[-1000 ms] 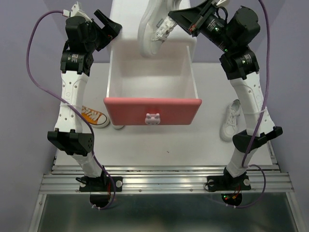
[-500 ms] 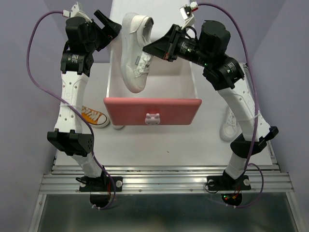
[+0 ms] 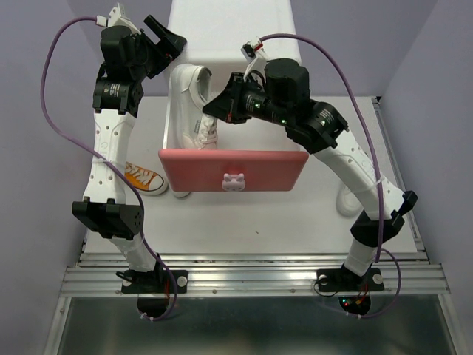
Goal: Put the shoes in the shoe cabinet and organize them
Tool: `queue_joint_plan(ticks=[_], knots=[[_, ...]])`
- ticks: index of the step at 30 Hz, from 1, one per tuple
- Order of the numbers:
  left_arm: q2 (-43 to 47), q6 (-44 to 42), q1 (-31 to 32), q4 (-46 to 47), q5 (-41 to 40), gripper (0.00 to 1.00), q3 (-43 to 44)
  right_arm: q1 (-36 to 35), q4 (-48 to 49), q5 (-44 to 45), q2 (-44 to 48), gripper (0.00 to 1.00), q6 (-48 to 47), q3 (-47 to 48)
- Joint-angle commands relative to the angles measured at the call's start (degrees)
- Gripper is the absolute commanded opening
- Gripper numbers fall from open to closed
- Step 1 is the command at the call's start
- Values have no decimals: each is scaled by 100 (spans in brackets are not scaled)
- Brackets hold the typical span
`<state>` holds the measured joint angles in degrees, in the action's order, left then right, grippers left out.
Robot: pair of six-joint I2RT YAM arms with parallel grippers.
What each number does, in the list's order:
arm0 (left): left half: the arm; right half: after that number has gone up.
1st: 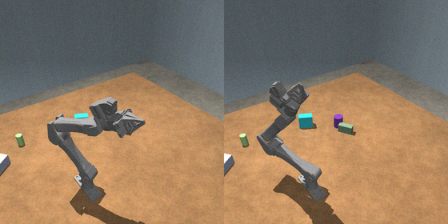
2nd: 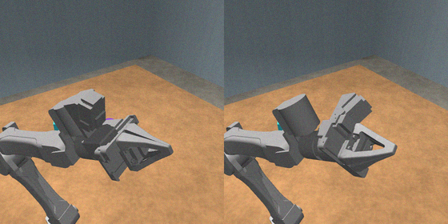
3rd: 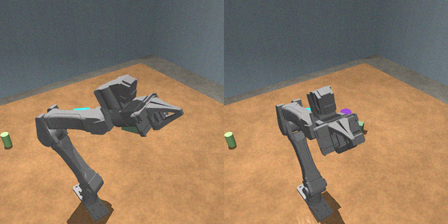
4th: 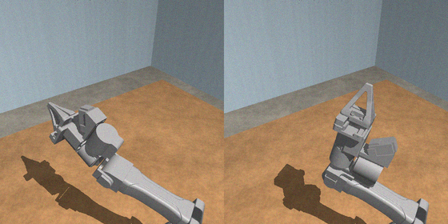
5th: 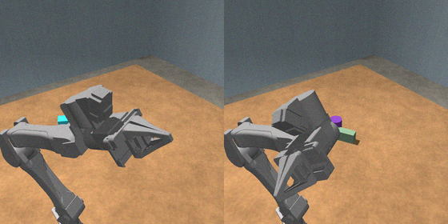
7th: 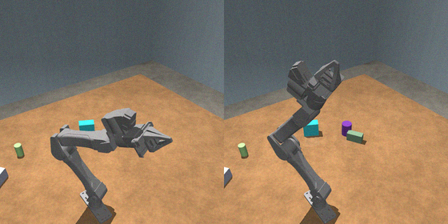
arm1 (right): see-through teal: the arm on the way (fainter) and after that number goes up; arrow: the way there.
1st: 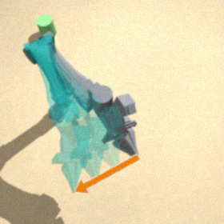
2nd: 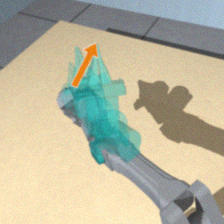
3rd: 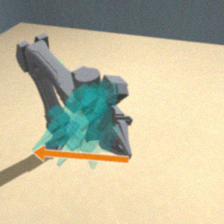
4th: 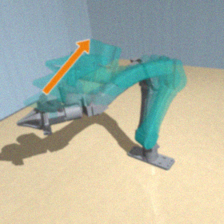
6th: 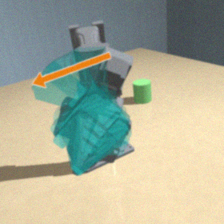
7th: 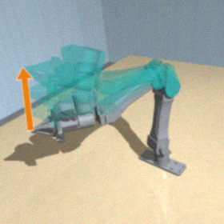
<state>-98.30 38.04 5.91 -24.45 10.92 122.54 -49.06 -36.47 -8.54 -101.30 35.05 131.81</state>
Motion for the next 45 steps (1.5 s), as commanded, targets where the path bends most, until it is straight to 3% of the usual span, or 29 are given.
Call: queue_joint_plan(ticks=[1,11,34,45], knots=[[-471,-447,-46,-1282,-468,96,-459,-191,369,685,268,1,-121,99],[-436,-412,-46,-1220,-520,96,-582,-543,-114,2303,321,0,344,-41],[-277,-394,-46,-1088,-643,96,-960,-596,-335,2752,-452,1,160,723],[-286,-438,-46,-1088,-749,96,-960,-596,-282,2945,-593,1,160,644]])
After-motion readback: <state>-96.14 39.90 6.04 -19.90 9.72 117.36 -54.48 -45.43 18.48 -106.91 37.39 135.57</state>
